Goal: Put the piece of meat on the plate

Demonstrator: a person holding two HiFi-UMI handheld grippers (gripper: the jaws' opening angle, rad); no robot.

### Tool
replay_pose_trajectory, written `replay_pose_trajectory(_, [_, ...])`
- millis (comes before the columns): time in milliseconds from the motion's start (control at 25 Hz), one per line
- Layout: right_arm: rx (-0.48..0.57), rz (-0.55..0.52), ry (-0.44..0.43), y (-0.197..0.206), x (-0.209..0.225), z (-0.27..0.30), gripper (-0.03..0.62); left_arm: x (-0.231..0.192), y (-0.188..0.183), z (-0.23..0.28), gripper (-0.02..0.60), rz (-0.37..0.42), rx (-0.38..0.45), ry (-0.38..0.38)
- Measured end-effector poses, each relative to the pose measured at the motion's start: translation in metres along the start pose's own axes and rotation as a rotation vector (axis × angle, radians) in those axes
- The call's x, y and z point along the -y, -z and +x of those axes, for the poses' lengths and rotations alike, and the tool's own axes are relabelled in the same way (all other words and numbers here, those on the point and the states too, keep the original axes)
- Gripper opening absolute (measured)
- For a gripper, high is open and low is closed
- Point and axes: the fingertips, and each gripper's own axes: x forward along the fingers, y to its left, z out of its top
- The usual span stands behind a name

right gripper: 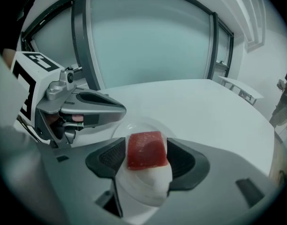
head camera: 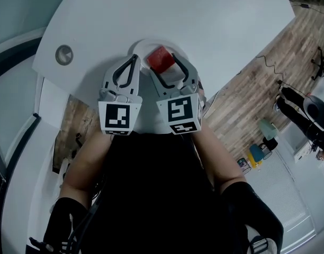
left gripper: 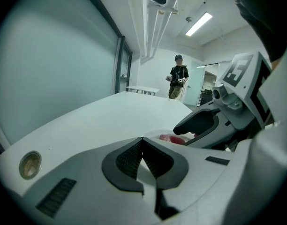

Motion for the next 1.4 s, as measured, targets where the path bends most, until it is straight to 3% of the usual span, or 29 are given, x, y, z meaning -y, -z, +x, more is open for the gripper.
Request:
replay_pose_trajectory(200, [0.131, 0.044, 0.039, -0.024, 0.003, -0.024, 0.278, 0.003, -0.016, -0.015, -0.012, 0.029, 0.045, 0.004])
replay_pose_trajectory(280, [0.21, 0.069, 0.079, -0.036, 0.01, -0.044, 0.169, 0.009, -0.03, -0.024, -0.012, 0.029, 0.085, 0.007])
replay_pose_trajectory(520, [0.405, 0.108, 0.173, -0.07, 0.012, -0.097, 0.005, 0.022, -0.071, -0.059, -0.011, 0.045, 0.187, 0.015])
replay_pose_trajectory(800, [0.621, 0.115, 0.201, -0.1, 0.002, -0.169, 0.003, 0.052, -0.117, -0.101, -0.011, 0.057, 0.303, 0.02])
replay_pose_trajectory(1120, [0.791, 0.048, 0.191, -0.113, -0.006, -0.243, 0.003, 0.095, -0.152, -0.144, -0.011, 0.087, 0.408, -0.037])
replay_pose_trajectory(1400, [0.899, 0.024, 0.179, -0.094, -0.019, -0.304, 0.003, 0.142, -0.16, -0.186, -0.011, 0.12, 0.473, -0.107])
